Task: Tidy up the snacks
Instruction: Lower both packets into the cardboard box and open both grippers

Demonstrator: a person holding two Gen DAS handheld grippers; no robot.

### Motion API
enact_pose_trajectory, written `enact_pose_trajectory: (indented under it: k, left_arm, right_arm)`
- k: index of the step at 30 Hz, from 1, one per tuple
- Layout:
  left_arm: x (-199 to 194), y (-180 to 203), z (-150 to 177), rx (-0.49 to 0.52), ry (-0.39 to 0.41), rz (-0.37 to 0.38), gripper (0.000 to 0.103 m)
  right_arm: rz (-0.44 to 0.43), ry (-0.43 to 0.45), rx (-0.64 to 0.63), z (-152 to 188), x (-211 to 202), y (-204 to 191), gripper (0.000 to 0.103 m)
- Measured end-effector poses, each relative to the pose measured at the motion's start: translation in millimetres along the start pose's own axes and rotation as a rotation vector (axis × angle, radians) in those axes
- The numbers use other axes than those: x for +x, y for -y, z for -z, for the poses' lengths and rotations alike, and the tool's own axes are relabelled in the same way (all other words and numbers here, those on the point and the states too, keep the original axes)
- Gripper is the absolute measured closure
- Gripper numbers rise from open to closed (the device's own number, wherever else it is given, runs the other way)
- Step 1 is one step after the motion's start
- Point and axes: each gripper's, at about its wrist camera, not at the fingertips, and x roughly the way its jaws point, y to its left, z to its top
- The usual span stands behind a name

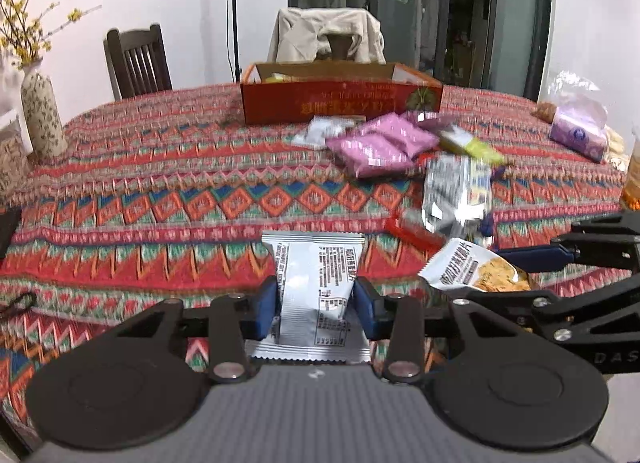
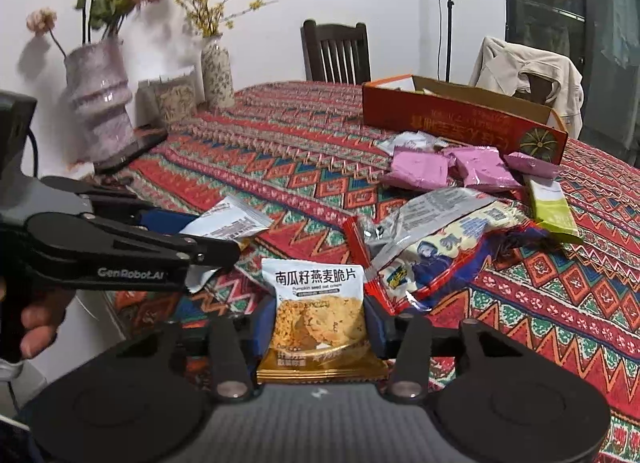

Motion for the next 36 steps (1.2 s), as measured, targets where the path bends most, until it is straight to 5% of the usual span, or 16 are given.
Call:
enact_pose_trajectory:
  k: [10,18,22,27,31,36]
  left_arm:
    - [34.9,-25.3,-92.9,-0.076,0.118,0.122,0.061]
    - [151.9,-37.2,-227.4,-0.102,0.115,0.177,0.061]
    - [227.7,-36.6,-267.1,-0.105,0.041,0.133,0.061]
    - [303.1,-36.3,-279.1,-0.108,-0.065,0.095,0.06]
    - [318.5,-49.9,-272.3,-0.145,-0.076,0.092,0.046]
    - [300.3,-61.9,-272.9,-0.126,-0.036,0.096,0.044]
  right_arm:
    - [-0.011,0.17,0.078,-52.8,-18.3,49.9,0.058]
    - [0.121,0.254,0.059,-160.8,25.7,141.8,0.058]
    - [0.124,0.197,0.148,-217.1,91.1,202.3,0.058]
    - [0.168,0.051,0.259,-253.0,190.9,255.8,0.058]
    - [0.194,-0.043,0.271,-258.0,248.1,264.0,0.055]
    - [0.158,-0.059,0.291,-252.9,271.0,261.5,0.045]
